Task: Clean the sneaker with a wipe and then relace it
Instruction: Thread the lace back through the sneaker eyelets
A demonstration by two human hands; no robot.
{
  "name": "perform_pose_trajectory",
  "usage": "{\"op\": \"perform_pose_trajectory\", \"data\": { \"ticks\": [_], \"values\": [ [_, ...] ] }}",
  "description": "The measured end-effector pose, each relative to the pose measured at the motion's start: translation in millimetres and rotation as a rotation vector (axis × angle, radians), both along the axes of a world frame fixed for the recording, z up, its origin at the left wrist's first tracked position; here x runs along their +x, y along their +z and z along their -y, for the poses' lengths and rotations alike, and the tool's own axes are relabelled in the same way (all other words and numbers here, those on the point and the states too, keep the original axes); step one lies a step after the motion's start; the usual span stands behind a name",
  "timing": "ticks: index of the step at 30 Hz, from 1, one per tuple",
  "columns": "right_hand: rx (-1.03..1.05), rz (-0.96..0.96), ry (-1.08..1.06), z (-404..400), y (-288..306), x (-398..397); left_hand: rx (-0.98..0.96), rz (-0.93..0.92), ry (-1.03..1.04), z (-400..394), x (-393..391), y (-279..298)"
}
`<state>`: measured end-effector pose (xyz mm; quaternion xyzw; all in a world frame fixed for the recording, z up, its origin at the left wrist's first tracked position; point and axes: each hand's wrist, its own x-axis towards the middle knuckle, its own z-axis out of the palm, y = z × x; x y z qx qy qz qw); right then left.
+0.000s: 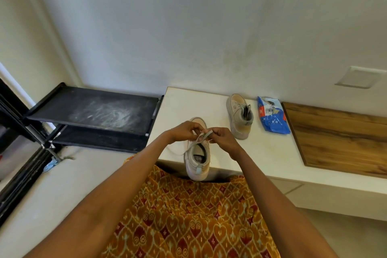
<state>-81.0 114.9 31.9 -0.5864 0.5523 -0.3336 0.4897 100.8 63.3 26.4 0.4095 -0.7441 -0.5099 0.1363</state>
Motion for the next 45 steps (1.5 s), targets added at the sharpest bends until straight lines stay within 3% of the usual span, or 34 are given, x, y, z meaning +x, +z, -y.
{"op": "perform_pose_trajectory", "data": {
  "ticks": [4,7,11,14,16,18,20,22,24,26,29,35,37,40,43,45],
  "values": [
    [-0.065,-0.249,0.110,6,3,-4,0.149,-0.079,0.074,-4,-5,-6],
    [-0.226,-0.457,0.001,8,-5,-2,0.307,-0.146,0.192,-4,-8,-10],
    [-0.319,-0.328,-0.207,-1,-14,14,0.223,-0.127,0.309,-9,-10,-11],
    [-0.298,-0.216,-0.194,-4,-15,22,0.081,-0.026,0.333,-12,-6,-22],
    [-0.285,-0.202,-0.151,-5,-14,24,0.072,-0.069,0.383,-13,-5,-31],
    [-0.244,-0.182,-0.129,-6,-13,23,0.145,-0.246,0.548,-13,-4,-35],
    [-0.192,-0.131,-0.125,-7,-14,19,0.340,-0.587,0.786,-10,0,-35],
    [-0.095,0.029,-0.174,-12,-14,12,0.556,-0.915,0.893,-6,8,-31],
    [0.037,0.286,-0.295,-16,-14,6,0.630,-0.993,0.891,-3,16,-30],
    [0.115,0.517,-0.455,-17,-14,-2,0.591,-0.860,0.885,-2,23,-31],
    [0.184,0.674,-0.620,-16,-18,-16,0.503,-0.639,0.885,-1,31,-37],
    [0.307,0.707,-0.893,-10,-21,-24,0.234,-0.258,0.760,-1,32,-39],
    [0.381,0.547,-0.835,-9,-25,-25,0.034,-0.099,0.631,2,27,-37],
    [0.434,0.080,-0.625,-11,-25,-25,-0.211,0.228,0.313,5,18,-29],
    [0.292,-0.417,-0.419,-9,-21,-22,-0.348,0.453,0.072,5,4,-10],
    [0.175,-0.536,-0.376,-5,-18,-19,-0.468,0.533,-0.014,5,-6,-2]
  ]
}}
